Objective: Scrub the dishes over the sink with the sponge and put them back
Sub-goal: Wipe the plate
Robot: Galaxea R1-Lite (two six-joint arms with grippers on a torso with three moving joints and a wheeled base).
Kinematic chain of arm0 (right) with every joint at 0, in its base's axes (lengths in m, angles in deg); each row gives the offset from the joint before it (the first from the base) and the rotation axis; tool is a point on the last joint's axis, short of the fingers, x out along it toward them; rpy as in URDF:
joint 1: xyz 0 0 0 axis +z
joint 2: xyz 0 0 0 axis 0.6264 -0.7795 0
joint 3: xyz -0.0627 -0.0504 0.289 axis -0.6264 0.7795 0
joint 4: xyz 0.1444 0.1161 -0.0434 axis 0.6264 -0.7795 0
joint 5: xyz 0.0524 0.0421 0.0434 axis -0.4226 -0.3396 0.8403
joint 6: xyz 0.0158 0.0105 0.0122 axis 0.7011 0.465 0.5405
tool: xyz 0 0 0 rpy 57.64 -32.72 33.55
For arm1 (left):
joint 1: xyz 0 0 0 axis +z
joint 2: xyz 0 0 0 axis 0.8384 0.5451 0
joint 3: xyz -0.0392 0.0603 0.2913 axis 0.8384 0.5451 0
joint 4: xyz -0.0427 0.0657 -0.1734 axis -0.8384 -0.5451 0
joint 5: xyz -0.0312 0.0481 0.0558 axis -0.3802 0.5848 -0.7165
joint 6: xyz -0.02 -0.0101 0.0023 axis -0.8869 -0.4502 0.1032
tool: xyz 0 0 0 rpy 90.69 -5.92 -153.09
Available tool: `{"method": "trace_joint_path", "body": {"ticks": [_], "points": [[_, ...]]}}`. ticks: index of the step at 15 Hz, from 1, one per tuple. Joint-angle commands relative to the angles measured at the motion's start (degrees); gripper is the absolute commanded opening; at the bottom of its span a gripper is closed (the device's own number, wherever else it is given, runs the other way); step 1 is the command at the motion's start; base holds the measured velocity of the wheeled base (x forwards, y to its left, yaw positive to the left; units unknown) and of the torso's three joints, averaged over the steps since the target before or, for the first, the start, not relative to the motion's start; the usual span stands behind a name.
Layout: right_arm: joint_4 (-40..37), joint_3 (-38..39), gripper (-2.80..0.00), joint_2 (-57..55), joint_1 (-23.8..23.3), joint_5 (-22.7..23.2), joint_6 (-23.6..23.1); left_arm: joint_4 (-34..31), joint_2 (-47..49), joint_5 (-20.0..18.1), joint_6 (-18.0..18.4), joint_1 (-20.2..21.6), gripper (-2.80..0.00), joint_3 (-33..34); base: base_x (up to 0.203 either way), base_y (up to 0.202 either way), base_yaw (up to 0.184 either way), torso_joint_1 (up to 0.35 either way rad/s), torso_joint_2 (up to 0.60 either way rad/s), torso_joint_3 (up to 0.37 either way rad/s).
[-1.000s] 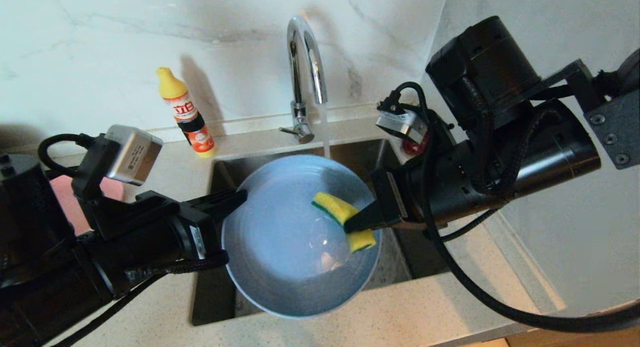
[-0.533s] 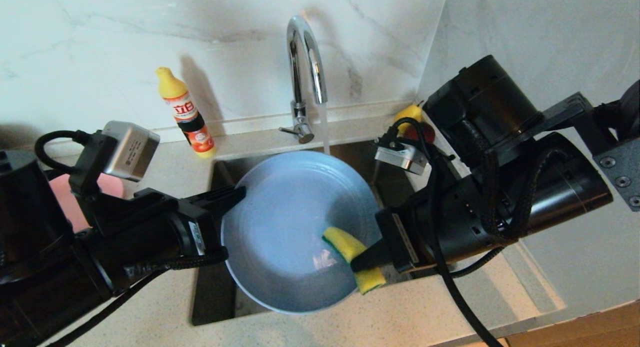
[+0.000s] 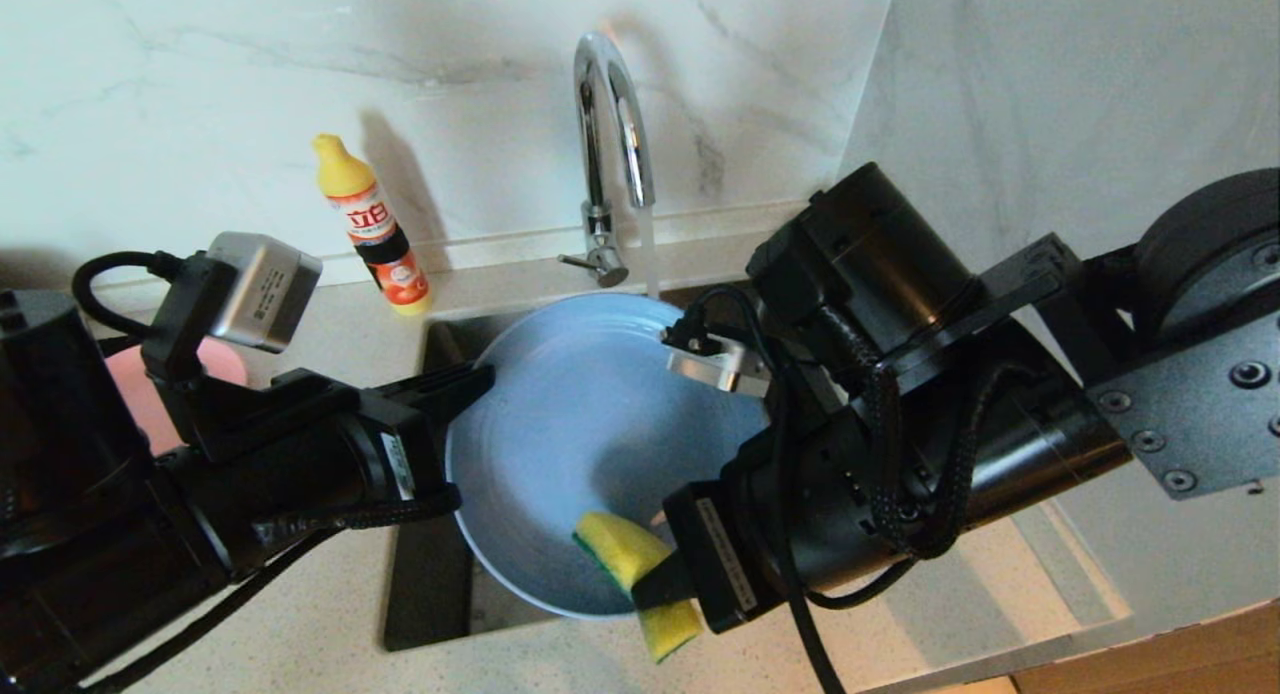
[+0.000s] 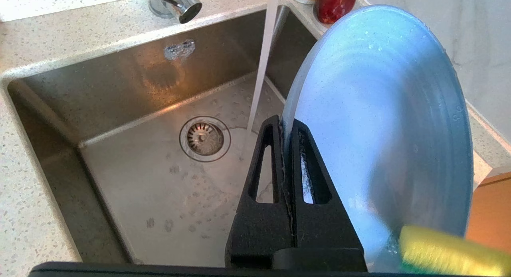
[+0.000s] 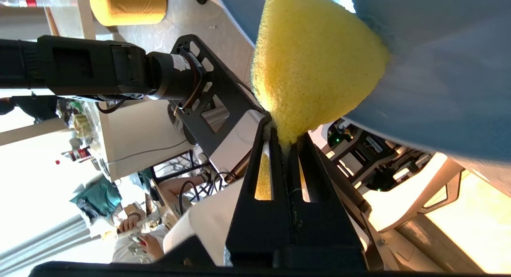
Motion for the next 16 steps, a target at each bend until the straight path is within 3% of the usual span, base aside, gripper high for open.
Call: {"method": "trace_joint_path", "body": {"ticks": [1,9,16], "points": [[0.21,-0.95,-2.80,-2.27,1.06,0.09,0.19,0.22,0.31,0.04,-0.04,-0.02,-2.80,0.10,0.000,0.000,0.000,0.000,0.00,0.000],[0.15,-10.36,-2.80,-5.45,0.07,0.00,0.37,0.05,1.04,0.04,0.05,-0.05,-2.80,1.50,0.000,0.000,0.000,0.000,0.00,0.000],[0.11,-13.43,-2.80,-7.14,-6.43,-0.02,0.44,0.05,0.49,0.04,0.13,-0.11,-2.80,1.50,0.000,0.000,0.000,0.000,0.00,0.000]]}}
